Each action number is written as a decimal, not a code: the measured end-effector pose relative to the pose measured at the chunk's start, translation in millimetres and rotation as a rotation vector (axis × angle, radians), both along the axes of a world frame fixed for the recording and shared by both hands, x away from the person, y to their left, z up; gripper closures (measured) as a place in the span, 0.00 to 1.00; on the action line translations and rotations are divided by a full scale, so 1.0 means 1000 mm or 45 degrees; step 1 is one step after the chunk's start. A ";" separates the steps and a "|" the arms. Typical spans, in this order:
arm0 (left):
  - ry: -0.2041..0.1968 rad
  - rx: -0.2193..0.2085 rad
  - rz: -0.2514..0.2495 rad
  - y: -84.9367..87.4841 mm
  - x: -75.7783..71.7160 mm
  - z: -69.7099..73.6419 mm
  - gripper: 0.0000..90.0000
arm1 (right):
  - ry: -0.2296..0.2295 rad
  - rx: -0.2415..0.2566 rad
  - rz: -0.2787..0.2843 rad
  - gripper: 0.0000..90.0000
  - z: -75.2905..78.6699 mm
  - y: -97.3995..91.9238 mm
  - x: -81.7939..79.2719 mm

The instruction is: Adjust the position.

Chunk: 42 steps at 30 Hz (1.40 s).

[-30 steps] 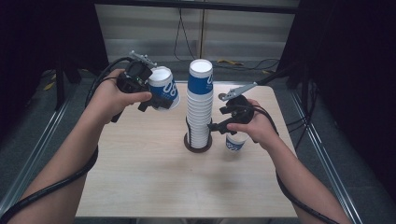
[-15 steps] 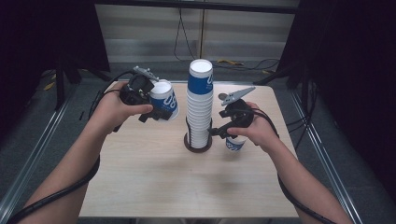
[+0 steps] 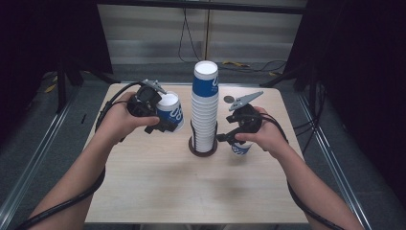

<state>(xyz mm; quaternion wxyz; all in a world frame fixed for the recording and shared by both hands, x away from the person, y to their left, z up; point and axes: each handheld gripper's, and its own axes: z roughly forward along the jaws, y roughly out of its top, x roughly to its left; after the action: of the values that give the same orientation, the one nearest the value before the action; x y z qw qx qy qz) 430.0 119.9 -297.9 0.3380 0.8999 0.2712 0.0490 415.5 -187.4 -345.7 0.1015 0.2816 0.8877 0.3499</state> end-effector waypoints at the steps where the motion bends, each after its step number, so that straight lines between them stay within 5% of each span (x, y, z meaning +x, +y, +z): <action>1: 0.004 0.001 0.003 0.000 0.000 -0.001 0.23 | 0.004 0.003 0.007 0.17 0.000 0.000 0.000; 22: 0.012 -0.021 -0.099 -0.019 -0.015 -0.023 0.23 | 0.005 -0.010 0.031 0.18 0.003 0.000 -0.007; 31: 0.028 0.009 -0.148 -0.029 -0.018 -0.035 0.23 | -0.001 -0.001 0.047 0.18 0.004 0.000 -0.010; 42: 0.055 0.014 -0.156 -0.035 -0.023 -0.052 0.23 | 0.014 0.010 0.076 0.18 0.001 0.005 -0.016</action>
<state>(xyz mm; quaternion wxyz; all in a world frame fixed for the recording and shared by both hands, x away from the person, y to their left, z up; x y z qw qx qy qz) 407.0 85.3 -349.7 0.3295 0.9174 0.2227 0.0105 399.4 -182.8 -345.1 0.0851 0.2575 0.8948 0.3546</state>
